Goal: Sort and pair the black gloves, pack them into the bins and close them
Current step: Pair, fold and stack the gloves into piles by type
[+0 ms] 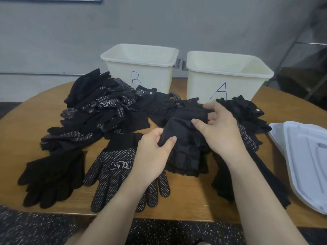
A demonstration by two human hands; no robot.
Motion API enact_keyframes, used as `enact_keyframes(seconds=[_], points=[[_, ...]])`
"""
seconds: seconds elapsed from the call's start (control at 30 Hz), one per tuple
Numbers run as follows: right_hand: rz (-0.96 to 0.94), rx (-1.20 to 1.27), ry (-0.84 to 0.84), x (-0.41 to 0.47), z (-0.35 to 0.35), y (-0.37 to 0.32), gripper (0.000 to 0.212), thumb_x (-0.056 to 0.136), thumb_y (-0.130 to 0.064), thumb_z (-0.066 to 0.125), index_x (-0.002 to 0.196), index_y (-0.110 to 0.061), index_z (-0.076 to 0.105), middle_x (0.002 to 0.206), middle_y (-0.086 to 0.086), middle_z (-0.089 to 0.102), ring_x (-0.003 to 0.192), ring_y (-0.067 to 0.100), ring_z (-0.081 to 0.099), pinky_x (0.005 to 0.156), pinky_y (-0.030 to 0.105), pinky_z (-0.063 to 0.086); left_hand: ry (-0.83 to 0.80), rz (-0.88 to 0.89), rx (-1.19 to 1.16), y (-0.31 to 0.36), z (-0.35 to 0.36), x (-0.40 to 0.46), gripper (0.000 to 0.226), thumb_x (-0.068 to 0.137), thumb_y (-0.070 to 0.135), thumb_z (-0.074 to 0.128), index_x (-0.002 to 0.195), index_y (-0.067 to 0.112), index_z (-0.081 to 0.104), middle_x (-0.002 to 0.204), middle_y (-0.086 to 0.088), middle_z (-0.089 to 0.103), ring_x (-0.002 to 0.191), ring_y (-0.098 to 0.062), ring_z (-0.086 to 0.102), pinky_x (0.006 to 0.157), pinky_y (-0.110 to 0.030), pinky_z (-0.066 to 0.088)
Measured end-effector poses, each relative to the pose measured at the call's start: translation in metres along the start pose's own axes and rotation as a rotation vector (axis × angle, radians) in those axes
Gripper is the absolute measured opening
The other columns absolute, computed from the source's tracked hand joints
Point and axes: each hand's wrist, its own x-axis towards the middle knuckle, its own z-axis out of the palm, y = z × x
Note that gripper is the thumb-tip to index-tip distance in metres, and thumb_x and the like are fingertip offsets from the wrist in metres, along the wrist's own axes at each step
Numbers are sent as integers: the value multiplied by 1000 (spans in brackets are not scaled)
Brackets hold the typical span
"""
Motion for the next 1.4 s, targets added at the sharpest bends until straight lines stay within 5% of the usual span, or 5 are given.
enact_keyframes(seconds=[0.37, 0.9, 1.1, 1.23, 1.4], points=[[29, -76, -39, 12, 5, 11, 46, 91, -28, 77, 133, -22, 59, 113, 2, 69, 97, 12, 68, 88, 33, 58, 112, 69, 285, -16, -1, 1, 32, 96, 33, 71, 127, 28, 66, 83, 11, 72, 76, 0, 69, 64, -10, 51], [57, -73, -94, 13, 8, 19, 48, 89, -25, 80, 132, -23, 59, 116, 0, 69, 104, 13, 67, 86, 29, 58, 139, 142, 418, -9, 0, -9, 34, 98, 32, 65, 131, 31, 62, 83, 13, 56, 75, 0, 60, 61, -6, 43], [-61, -209, -57, 5, 6, 17, 45, 90, -19, 78, 132, -20, 61, 122, -7, 63, 108, 6, 60, 81, 5, 41, 161, 235, 678, -11, -2, -11, 26, 94, 26, 68, 120, 22, 72, 86, 13, 57, 90, -13, 52, 86, -36, 49], [-279, -394, -17, -16, 15, 8, 34, 95, -12, 69, 129, -14, 65, 132, -2, 62, 121, 14, 58, 98, 13, 37, 146, 289, 793, -14, -5, -9, 32, 95, 28, 66, 127, 22, 70, 114, 8, 63, 111, -18, 53, 98, -37, 45], [-357, -351, -134, -40, 47, -1, 39, 103, -9, 50, 141, -9, 58, 157, 2, 46, 142, 13, 43, 109, 0, 14, -28, 288, 964, -18, -1, -11, 56, 101, 42, 34, 153, 27, 47, 158, 7, 45, 151, -15, 32, 126, -44, 14]])
